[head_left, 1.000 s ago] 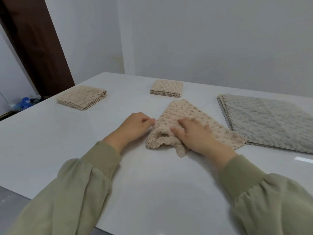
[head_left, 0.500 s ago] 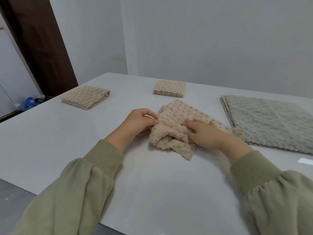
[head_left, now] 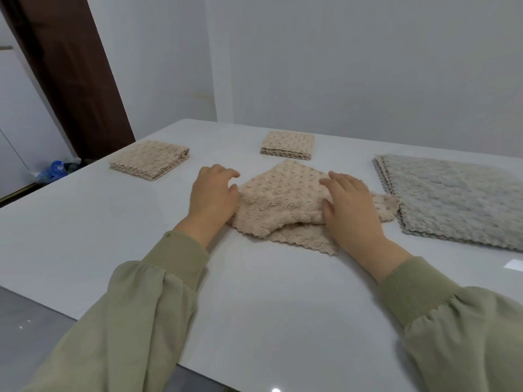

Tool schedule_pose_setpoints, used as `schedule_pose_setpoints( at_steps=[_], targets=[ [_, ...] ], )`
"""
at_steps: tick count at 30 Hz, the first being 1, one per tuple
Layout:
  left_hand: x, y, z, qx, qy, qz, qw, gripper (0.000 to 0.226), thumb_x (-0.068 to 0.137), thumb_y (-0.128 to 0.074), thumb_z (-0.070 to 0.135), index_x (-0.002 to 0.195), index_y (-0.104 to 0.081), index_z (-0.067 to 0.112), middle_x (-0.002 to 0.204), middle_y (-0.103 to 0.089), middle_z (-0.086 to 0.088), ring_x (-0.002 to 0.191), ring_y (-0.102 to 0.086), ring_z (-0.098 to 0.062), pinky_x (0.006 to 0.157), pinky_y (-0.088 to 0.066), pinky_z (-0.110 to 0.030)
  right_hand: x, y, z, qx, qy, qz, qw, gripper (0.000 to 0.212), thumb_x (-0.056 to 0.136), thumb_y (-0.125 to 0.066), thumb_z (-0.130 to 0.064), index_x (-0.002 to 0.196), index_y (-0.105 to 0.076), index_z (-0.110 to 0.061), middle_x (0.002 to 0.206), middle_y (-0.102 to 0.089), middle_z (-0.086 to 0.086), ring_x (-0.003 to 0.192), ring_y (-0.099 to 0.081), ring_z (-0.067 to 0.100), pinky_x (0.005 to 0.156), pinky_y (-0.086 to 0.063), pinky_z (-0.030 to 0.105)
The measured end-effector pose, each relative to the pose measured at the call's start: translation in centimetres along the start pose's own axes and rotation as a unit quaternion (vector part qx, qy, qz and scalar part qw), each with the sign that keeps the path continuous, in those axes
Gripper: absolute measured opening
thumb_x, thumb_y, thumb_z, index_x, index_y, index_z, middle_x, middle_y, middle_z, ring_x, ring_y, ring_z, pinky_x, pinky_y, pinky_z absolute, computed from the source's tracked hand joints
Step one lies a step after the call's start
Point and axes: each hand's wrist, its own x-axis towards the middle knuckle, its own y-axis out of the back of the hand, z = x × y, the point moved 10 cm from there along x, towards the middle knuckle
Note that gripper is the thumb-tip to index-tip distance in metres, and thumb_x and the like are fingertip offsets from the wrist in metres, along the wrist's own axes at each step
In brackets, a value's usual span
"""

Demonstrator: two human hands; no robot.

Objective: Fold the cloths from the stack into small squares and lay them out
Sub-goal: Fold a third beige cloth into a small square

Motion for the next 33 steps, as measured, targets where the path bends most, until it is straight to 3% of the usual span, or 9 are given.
schedule_pose_setpoints(
  at_steps=[5,10,15,18,20,22,25,29,33],
  targets=[
    [-2.2,-6.5,4.5,0.008,-0.156,-0.217,0.964,0.042,0.098,-0.042,0.035,0.135,-0.047,0.018,0.140,-0.047,-0.002,0.132,-0.037,-0.022,0.109,-0.027,-0.034,-1.7,1.1,-3.0,0.051,0.043,0.023,0.998,0.024,0.079,-0.057,-0.034,0.070,-0.060,-0.013,0.072,-0.055,0.001,0.074,-0.045,0.019,0.069,-0.033,0.031],
    [-1.9,-7.2,2.5,0.101,-0.135,-0.250,0.953,0.052,0.098,-0.037,0.044,0.145,-0.032,0.025,0.154,-0.027,0.002,0.142,-0.022,-0.017,0.116,-0.018,-0.034,-3.3,-1.2,-5.2,-0.021,0.129,-0.126,0.983,0.009,0.080,-0.055,-0.023,0.078,-0.060,-0.016,0.079,-0.056,0.000,0.084,-0.046,0.023,0.073,-0.031,0.033],
    [-1.2,-4.3,3.6,0.160,-0.133,-0.160,0.965,0.039,0.097,-0.035,0.048,0.091,-0.064,0.023,0.092,-0.063,0.002,0.095,-0.057,-0.022,0.082,-0.043,-0.036,-3.6,-1.8,-3.5,0.102,0.022,-0.420,0.902,0.027,0.083,-0.055,-0.023,0.058,-0.053,-0.015,0.059,-0.053,0.003,0.057,-0.044,0.015,0.061,-0.038,0.028],
    [-0.9,-2.1,4.1,0.114,-0.107,-0.081,0.984,0.047,0.097,-0.036,0.043,0.059,-0.050,0.019,0.057,-0.052,0.004,0.063,-0.053,-0.021,0.062,-0.038,-0.031,-1.3,0.0,-2.1,0.175,-0.061,-0.266,0.946,0.039,0.092,-0.049,-0.030,0.057,-0.050,-0.012,0.058,-0.053,0.007,0.054,-0.046,0.016,0.057,-0.040,0.028],
    [-1.0,-1.4,4.5,0.073,-0.124,-0.051,0.988,0.037,0.097,-0.038,0.040,0.073,-0.061,0.024,0.072,-0.064,0.003,0.079,-0.056,-0.020,0.066,-0.038,-0.030,-0.6,0.7,-1.4,0.041,-0.050,-0.130,0.989,0.034,0.094,-0.040,-0.033,0.082,-0.062,-0.010,0.090,-0.063,0.011,0.085,-0.055,0.022,0.076,-0.043,0.034],
    [-1.6,-3.6,4.8,0.094,-0.165,-0.129,0.973,0.036,0.097,-0.038,0.041,0.119,-0.061,0.024,0.120,-0.063,0.000,0.115,-0.047,-0.021,0.092,-0.039,-0.034,-2.0,-2.7,-0.7,-0.064,-0.057,-0.218,0.972,0.049,0.094,-0.032,-0.048,0.127,-0.050,-0.016,0.134,-0.049,0.009,0.123,-0.042,0.028,0.102,-0.032,0.047],
    [-3.0,-6.9,4.1,0.148,-0.162,-0.266,0.939,0.054,0.097,-0.032,0.049,0.146,-0.030,0.025,0.152,-0.031,-0.001,0.139,-0.024,-0.022,0.114,-0.021,-0.037,-3.2,-5.3,1.2,-0.057,-0.066,-0.352,0.932,0.066,0.091,-0.027,-0.062,0.146,-0.022,-0.026,0.157,-0.017,-0.001,0.144,-0.014,0.024,0.112,-0.008,0.059],
    [-2.5,-5.7,4.6,0.178,-0.148,-0.241,0.942,0.050,0.094,-0.035,0.055,0.129,-0.049,0.023,0.124,-0.054,-0.003,0.115,-0.046,-0.023,0.094,-0.042,-0.039,-1.9,-4.2,3.9,-0.061,-0.105,-0.304,0.945,0.063,0.092,-0.032,-0.059,0.145,-0.026,-0.024,0.154,-0.023,0.002,0.143,-0.016,0.026,0.110,-0.003,0.063],
    [-2.3,-4.7,5.6,0.307,-0.115,-0.216,0.920,0.048,0.096,-0.028,0.054,0.093,-0.057,0.016,0.084,-0.056,0.001,0.079,-0.052,-0.019,0.063,-0.040,-0.030,-0.5,-0.6,3.8,-0.134,-0.103,-0.135,0.976,0.049,0.095,-0.038,-0.046,0.131,-0.046,-0.012,0.134,-0.048,0.011,0.126,-0.040,0.030,0.106,-0.027,0.053]
  ],
)
